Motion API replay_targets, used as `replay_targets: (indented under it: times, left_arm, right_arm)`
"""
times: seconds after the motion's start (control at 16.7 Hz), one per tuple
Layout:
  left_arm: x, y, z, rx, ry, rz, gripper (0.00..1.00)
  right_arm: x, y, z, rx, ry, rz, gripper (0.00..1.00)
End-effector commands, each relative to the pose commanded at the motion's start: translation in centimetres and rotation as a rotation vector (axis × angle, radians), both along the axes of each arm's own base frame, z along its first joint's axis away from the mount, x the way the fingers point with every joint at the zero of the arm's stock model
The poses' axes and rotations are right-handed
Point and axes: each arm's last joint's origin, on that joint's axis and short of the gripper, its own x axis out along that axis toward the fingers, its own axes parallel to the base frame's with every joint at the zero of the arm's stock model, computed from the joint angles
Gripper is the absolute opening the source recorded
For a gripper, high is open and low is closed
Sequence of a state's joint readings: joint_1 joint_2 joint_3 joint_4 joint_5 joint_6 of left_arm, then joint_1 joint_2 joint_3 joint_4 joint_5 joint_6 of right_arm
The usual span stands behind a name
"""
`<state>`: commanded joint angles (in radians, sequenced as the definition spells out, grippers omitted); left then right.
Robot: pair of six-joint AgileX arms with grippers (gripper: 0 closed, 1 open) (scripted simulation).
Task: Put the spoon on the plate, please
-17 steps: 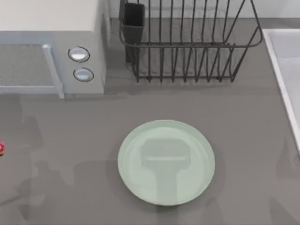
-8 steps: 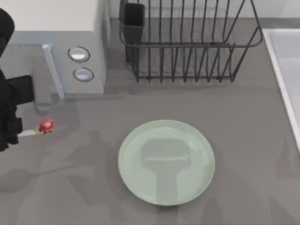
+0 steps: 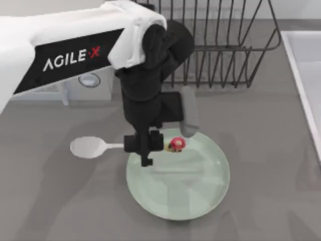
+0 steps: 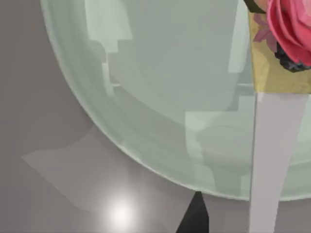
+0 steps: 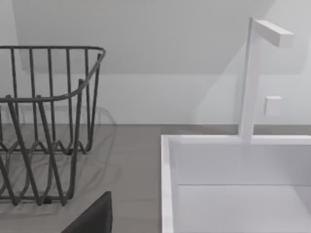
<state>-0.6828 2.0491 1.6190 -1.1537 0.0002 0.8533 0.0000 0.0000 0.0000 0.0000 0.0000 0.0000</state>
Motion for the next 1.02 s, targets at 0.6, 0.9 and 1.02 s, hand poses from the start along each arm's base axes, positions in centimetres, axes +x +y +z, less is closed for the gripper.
replay_targets:
  times: [0.6,0.9,1.02]
  left_arm:
    - [-2.3,-5.9,-0.7,-0.016,-0.024,-0.029,0.00]
    - [-3.5,-6.1,0.2,-0.024,-0.008,-0.080,0.00]
    - [-4.4,-6.3,0.8,-0.032,0.000,-0.114,0.00]
  right_arm:
    - [0.0,0.0,0.0,0.000,0.000,0.000,1.00]
    - [0.0,0.0,0.0,0.000,0.000,0.000,1.00]
    - [0.0,0.0,0.0,0.000,0.000,0.000,1.00]
